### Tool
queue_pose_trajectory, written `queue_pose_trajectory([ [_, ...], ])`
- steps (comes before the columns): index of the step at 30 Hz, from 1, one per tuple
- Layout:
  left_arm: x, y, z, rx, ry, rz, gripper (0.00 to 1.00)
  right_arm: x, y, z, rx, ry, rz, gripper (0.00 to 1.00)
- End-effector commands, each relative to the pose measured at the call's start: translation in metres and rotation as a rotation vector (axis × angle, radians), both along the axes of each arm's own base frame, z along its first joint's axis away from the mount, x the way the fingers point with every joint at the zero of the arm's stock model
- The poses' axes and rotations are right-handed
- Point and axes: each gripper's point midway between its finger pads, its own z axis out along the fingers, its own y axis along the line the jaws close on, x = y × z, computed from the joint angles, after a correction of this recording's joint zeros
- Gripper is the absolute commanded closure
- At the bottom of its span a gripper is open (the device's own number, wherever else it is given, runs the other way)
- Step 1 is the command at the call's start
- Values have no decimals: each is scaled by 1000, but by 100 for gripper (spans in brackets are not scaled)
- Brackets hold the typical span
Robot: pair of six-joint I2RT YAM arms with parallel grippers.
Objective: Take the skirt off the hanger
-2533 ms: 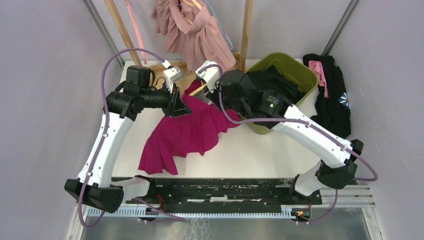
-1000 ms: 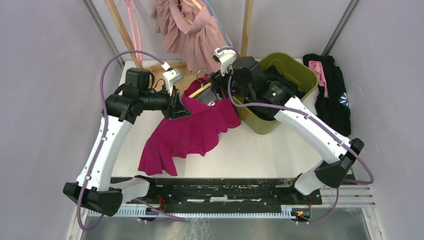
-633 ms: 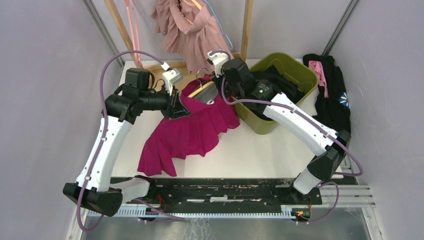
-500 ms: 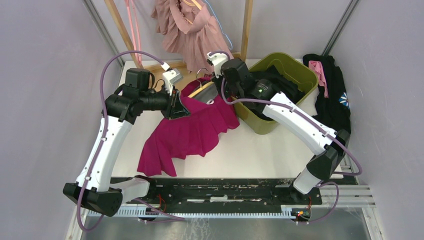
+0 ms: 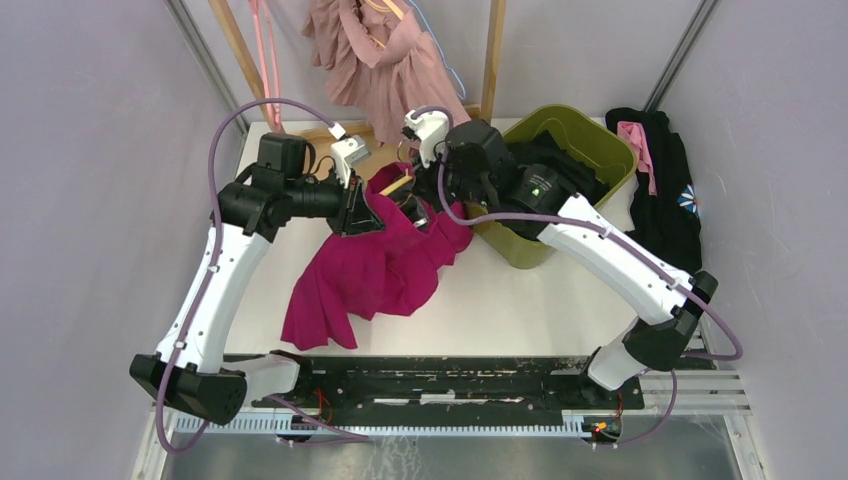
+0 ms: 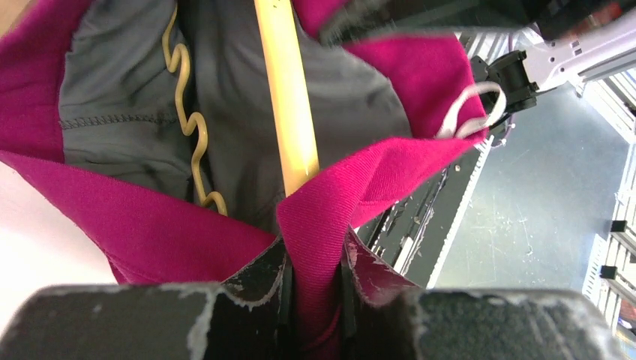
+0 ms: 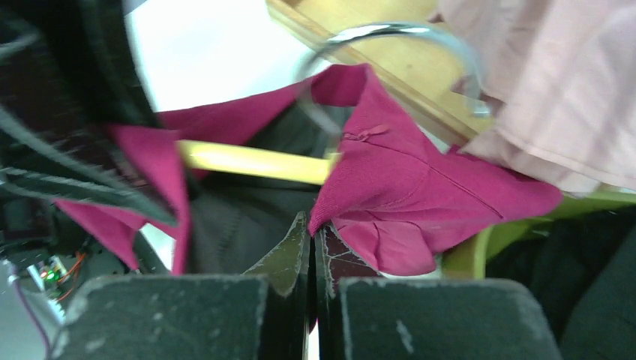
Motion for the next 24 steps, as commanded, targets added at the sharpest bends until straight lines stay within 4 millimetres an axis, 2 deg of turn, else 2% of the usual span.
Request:
queue_pose_trajectory([
  [1, 28, -13, 45, -80, -190, -22, 97, -54, 41, 44, 164, 4, 211, 99],
  [6, 40, -17, 53, -81, -211, -31, 97, -83, 68, 35, 144, 31, 310, 99],
  [9, 43, -20, 59, -91, -218, -43, 97, -94, 74, 33, 106, 16, 345, 99],
  [10, 43, -20, 60, -94, -222, -46, 97, -92, 70, 30, 73, -3, 336, 97],
  [13, 37, -20, 64, -98, -239, -67, 97, -77, 51, 31, -3, -95, 265, 69],
  [16, 33, -18, 64, -81, -256, -86, 97, -66, 27, 45, -32, -196, 188, 51],
  [20, 33, -16, 61, -59, -235, -94, 97, -66, 2, 68, -49, -284, 160, 43],
  [24, 28, -16, 59, -60, -225, -101, 97, -58, -34, 84, -93, -398, 77, 38],
])
